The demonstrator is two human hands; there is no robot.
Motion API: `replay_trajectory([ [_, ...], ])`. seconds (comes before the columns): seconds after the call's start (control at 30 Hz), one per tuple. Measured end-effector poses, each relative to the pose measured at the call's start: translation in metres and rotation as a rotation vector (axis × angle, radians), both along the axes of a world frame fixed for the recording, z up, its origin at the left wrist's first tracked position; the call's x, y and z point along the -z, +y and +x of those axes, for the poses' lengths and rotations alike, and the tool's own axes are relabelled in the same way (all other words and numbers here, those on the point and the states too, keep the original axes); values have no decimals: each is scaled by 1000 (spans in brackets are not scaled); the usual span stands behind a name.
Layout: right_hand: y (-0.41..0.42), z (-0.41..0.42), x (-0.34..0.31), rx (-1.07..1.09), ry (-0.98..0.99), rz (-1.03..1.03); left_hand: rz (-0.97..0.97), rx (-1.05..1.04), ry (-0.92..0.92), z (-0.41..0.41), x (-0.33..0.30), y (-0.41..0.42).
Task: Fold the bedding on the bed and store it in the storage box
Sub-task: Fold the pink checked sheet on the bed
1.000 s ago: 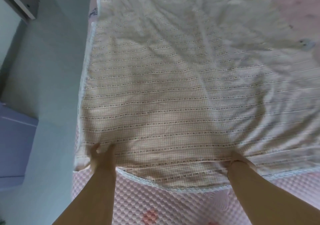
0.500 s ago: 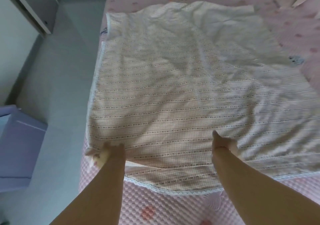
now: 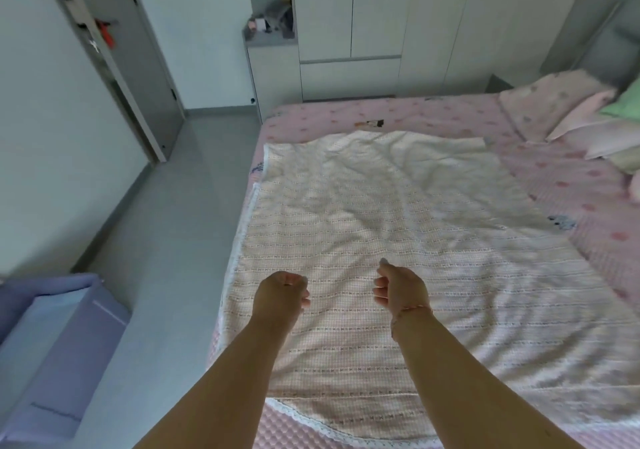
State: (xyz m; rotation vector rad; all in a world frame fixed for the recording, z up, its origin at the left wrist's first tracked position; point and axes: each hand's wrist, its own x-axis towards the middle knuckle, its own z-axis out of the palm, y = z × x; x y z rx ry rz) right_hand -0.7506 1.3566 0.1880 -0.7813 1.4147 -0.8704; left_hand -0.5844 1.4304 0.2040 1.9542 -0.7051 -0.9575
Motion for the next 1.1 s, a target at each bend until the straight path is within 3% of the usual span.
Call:
replay_trajectory([
  [0.33,32,37,-47,-184,-194,30,13,-103,-57,-4,-56,47],
  [0.63,42,72,-70,-194,-179,5,-36,-104,-33,16,-69,51],
  [0.83,53,137,-84,-97,-176,-66,-116,-33,38,85,-77,59],
  [1.1,110,272,-84,122,-243,-52,-99,153,27,241,-89,103],
])
